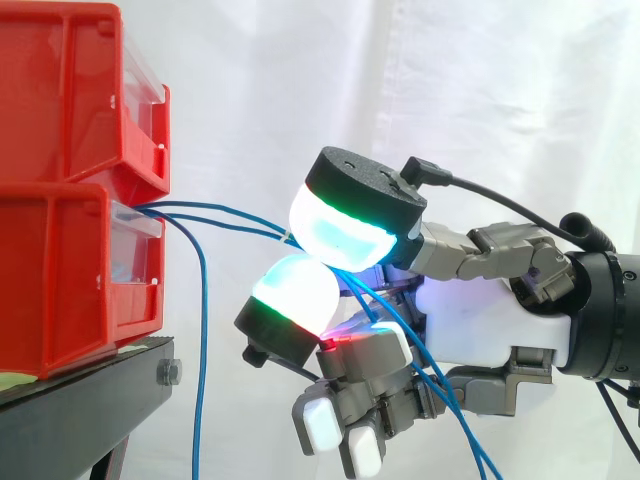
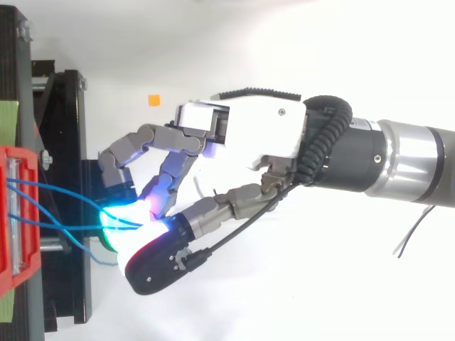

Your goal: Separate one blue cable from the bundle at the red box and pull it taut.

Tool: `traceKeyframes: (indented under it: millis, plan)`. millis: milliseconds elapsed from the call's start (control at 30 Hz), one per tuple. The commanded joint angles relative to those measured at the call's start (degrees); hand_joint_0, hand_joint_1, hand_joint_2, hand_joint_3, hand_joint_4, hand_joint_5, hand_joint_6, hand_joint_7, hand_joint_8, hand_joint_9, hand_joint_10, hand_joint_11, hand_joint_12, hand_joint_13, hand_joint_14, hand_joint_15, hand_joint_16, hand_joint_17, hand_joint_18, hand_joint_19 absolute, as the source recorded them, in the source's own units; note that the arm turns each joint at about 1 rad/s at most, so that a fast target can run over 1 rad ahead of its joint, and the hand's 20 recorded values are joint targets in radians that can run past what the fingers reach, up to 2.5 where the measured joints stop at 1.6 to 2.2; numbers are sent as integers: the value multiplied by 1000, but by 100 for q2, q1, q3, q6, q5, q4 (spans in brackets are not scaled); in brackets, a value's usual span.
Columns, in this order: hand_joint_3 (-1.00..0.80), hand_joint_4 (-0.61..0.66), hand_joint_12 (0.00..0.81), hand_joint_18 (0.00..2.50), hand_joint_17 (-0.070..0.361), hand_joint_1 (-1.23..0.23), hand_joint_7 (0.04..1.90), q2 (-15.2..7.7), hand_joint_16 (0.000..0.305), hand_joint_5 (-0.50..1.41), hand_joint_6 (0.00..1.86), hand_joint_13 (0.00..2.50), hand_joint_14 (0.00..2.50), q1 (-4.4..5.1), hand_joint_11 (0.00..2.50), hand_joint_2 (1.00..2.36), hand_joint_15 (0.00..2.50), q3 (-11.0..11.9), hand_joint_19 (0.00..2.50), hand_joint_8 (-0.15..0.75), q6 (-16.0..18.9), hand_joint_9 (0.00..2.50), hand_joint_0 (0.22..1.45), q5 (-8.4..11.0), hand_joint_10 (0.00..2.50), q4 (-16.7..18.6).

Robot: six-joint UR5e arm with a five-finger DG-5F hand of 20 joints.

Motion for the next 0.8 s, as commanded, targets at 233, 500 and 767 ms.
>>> traceKeyframes:
  millis: [233,500,767]
  plan:
    - [-500,188,444,1036,126,-423,1208,0,56,-154,791,1068,19,0,1281,1000,587,0,610,416,0,1253,551,3,27,-7]
    - [-362,154,439,1018,121,-509,1238,0,54,-140,764,1059,21,0,1268,1013,587,0,622,402,0,1253,646,3,28,-16]
    - [-149,159,445,1004,124,-642,1285,0,55,-153,770,1032,21,0,1281,1026,591,0,617,412,0,1201,618,3,28,-16]
